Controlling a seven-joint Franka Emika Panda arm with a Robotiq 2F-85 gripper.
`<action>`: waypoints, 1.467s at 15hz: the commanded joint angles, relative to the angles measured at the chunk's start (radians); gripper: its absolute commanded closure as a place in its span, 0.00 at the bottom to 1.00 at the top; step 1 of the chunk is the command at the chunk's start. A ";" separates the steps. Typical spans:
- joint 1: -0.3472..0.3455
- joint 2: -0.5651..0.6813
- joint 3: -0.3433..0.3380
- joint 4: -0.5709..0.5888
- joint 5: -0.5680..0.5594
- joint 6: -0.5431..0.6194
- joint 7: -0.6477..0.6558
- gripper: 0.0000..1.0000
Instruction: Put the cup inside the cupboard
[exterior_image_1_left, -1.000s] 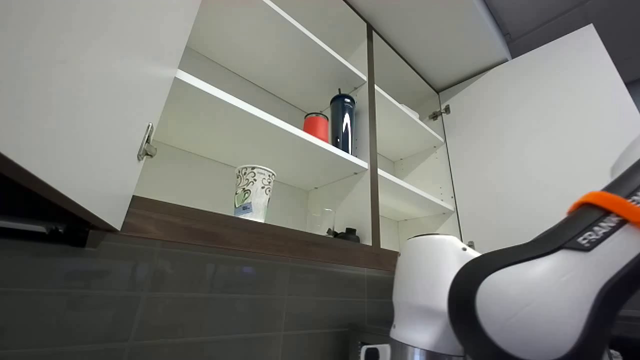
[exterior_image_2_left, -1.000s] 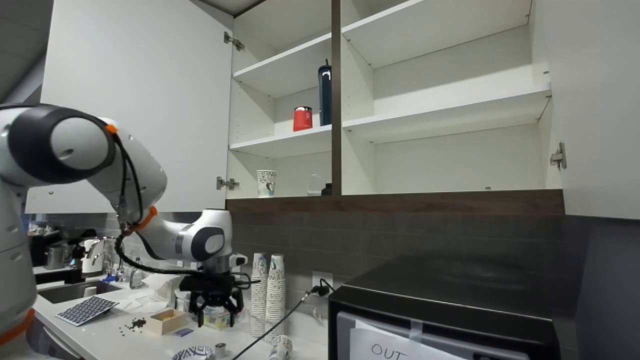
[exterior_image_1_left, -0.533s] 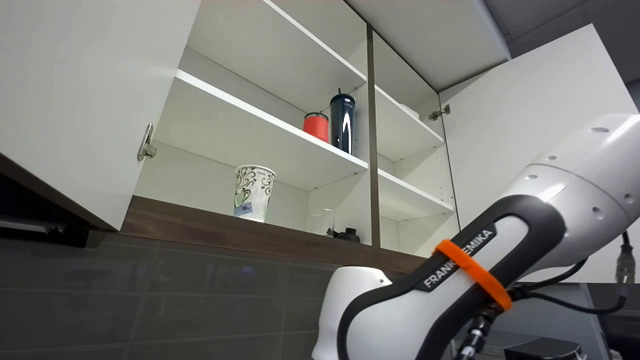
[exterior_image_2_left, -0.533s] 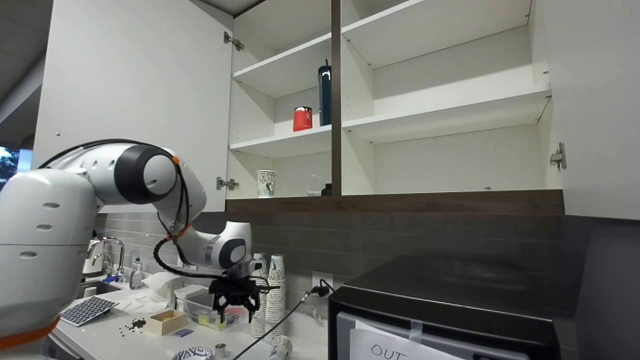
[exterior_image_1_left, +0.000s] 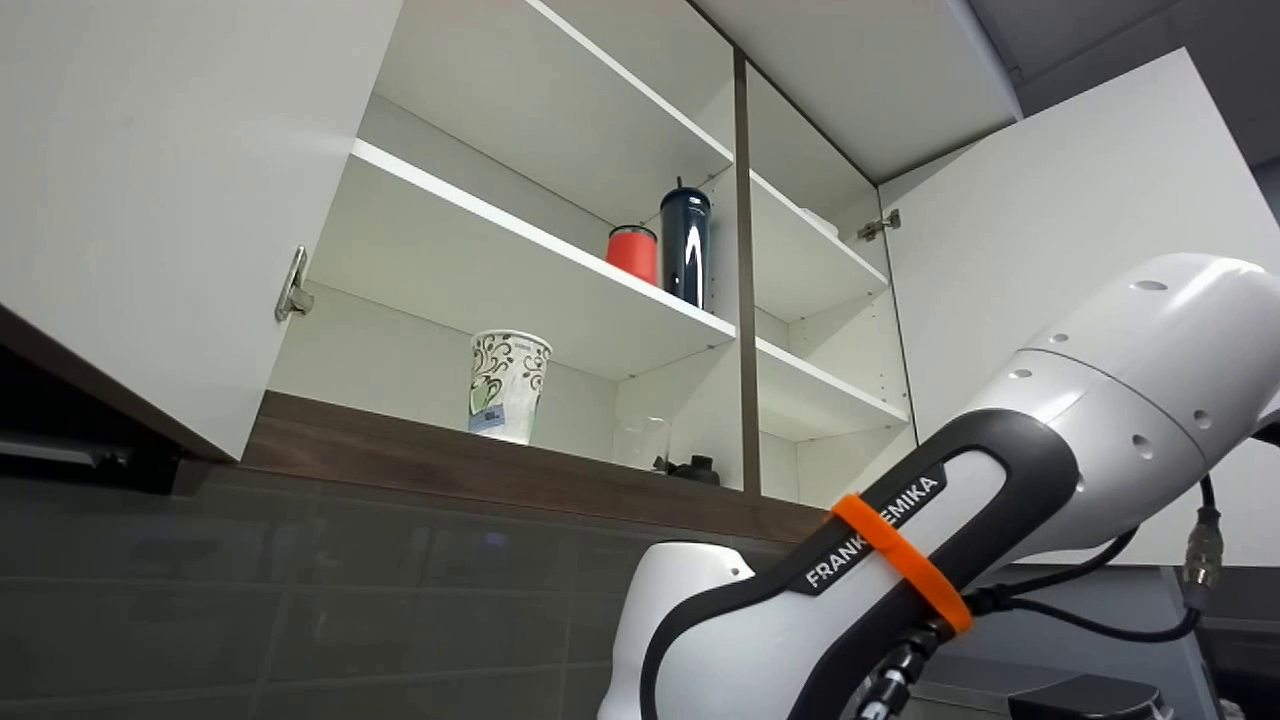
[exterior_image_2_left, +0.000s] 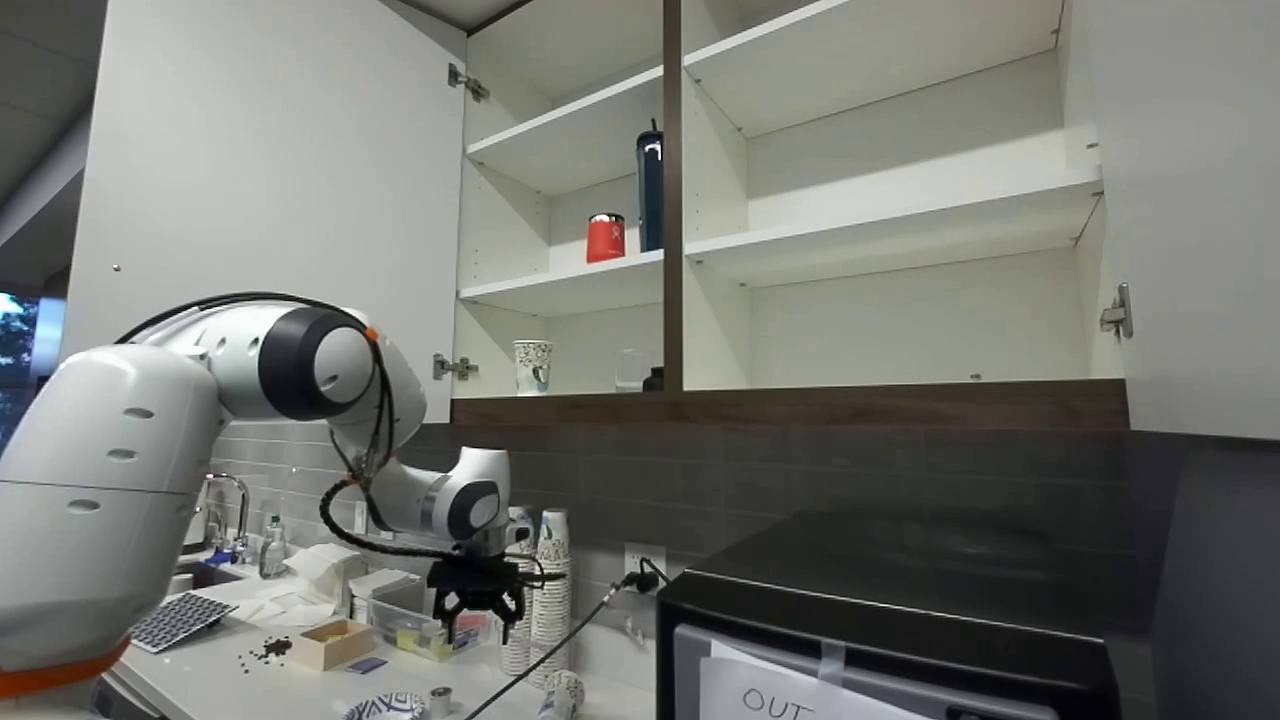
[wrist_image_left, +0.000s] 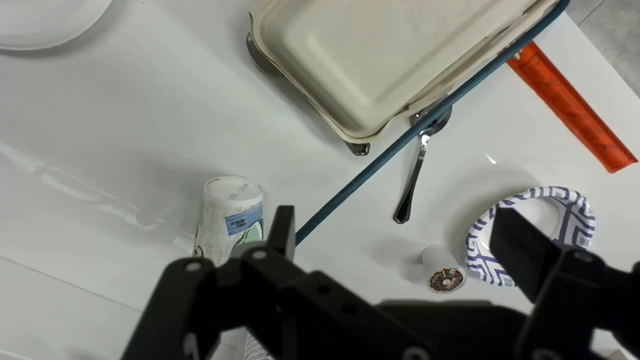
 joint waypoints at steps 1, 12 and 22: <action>-0.035 0.057 0.012 0.032 -0.015 0.050 0.037 0.00; -0.098 0.351 0.015 0.199 -0.097 0.443 0.018 0.00; -0.123 0.454 -0.024 0.299 -0.210 0.465 0.020 0.00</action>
